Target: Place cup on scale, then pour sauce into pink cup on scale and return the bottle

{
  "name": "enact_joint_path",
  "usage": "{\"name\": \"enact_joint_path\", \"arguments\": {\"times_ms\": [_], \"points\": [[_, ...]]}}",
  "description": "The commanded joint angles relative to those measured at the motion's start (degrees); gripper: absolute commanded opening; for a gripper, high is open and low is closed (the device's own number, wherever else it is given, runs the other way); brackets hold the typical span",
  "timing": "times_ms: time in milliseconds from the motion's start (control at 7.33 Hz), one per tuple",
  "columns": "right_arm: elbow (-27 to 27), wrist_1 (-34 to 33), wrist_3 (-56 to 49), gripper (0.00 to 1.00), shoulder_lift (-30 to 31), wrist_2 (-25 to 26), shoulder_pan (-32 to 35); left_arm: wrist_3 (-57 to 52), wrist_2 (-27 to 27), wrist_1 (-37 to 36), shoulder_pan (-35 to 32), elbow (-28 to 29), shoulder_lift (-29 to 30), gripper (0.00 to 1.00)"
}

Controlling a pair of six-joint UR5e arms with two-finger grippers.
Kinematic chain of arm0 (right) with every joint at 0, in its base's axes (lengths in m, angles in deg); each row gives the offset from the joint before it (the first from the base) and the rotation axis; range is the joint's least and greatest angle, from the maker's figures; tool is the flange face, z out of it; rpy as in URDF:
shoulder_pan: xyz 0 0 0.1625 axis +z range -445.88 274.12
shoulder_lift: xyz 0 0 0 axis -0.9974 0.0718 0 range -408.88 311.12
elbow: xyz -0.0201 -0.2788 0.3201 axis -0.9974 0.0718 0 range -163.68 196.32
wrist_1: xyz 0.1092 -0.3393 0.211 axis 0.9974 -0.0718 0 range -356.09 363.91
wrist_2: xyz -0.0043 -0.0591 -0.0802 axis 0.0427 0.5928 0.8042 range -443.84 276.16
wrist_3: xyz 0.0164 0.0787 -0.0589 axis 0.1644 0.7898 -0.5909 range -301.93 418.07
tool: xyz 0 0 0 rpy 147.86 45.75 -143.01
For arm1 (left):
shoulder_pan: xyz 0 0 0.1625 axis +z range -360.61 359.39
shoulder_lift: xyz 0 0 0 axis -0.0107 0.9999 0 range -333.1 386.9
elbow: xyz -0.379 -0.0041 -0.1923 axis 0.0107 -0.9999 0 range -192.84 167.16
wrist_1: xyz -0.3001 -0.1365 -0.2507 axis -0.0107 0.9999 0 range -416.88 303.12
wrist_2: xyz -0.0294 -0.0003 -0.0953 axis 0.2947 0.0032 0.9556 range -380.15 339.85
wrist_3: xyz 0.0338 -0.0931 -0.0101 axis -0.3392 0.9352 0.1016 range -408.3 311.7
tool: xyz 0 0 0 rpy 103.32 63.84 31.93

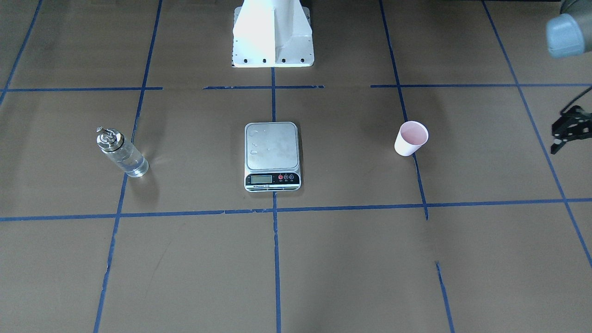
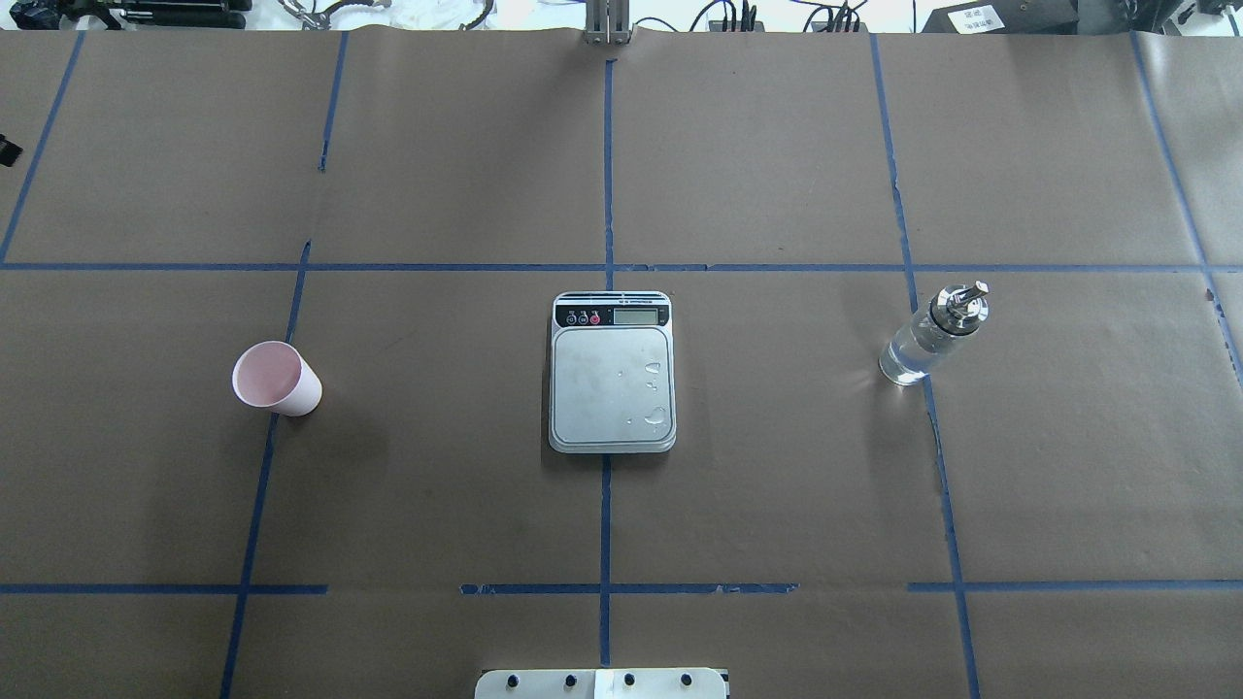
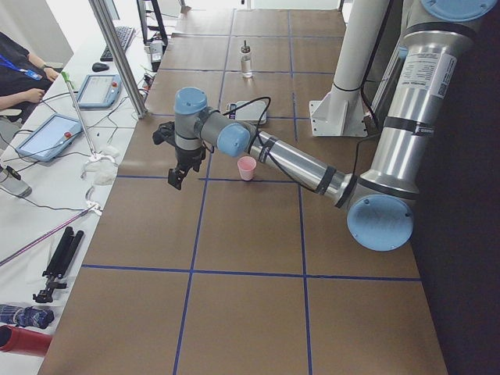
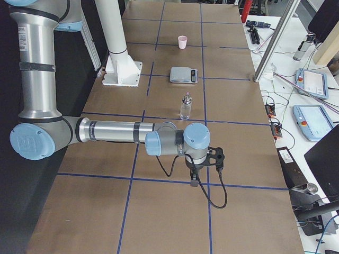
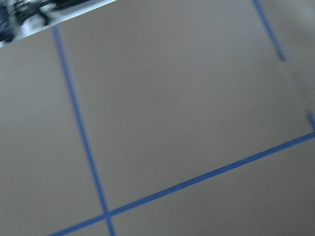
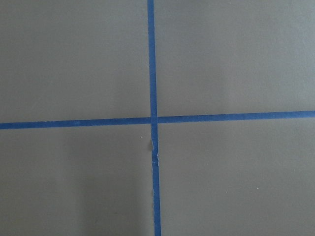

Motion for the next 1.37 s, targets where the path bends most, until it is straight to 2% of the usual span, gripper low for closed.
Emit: {"name": "enact_joint_path", "arguments": {"times_ms": [0, 137, 273, 410, 546, 683, 956, 1229], "points": [[-0.7, 0.0, 0.1, 1.00, 0.0, 0.0, 0.0, 2.7, -0.8, 0.4, 4.8, -3.1, 0.3, 1.00], [-0.6, -0.1, 0.1, 1.00, 0.0, 0.0, 0.0, 14.4, 1.9, 0.5, 4.9, -3.6, -0.1, 1.00], [-0.5, -0.1, 0.1, 1.00, 0.0, 0.0, 0.0, 24.3, 2.0, 0.7, 5.3, -4.4, -0.2, 1.00], [-0.5, -0.1, 0.1, 1.00, 0.0, 0.0, -0.1, 28.0, 2.0, 2.2, 6.1, -4.5, -0.4, 1.00], [-0.5, -0.1, 0.1, 1.00, 0.0, 0.0, -0.1, 38.0, 1.6, 3.2, 8.5, -6.1, -2.5, 1.00], [-0.5, -0.1, 0.1, 1.00, 0.0, 0.0, -0.1, 46.7, 1.5, 7.3, 10.7, -7.3, -5.7, 1.00], [-0.6, -0.1, 0.1, 1.00, 0.0, 0.0, -0.2, 55.7, 0.4, 10.0, 16.8, -7.3, -7.4, 1.00], [-0.7, -0.1, 0.1, 1.00, 0.1, 0.0, -0.1, 56.6, -1.3, 10.0, 19.6, -7.4, -8.3, 1.00]]}}
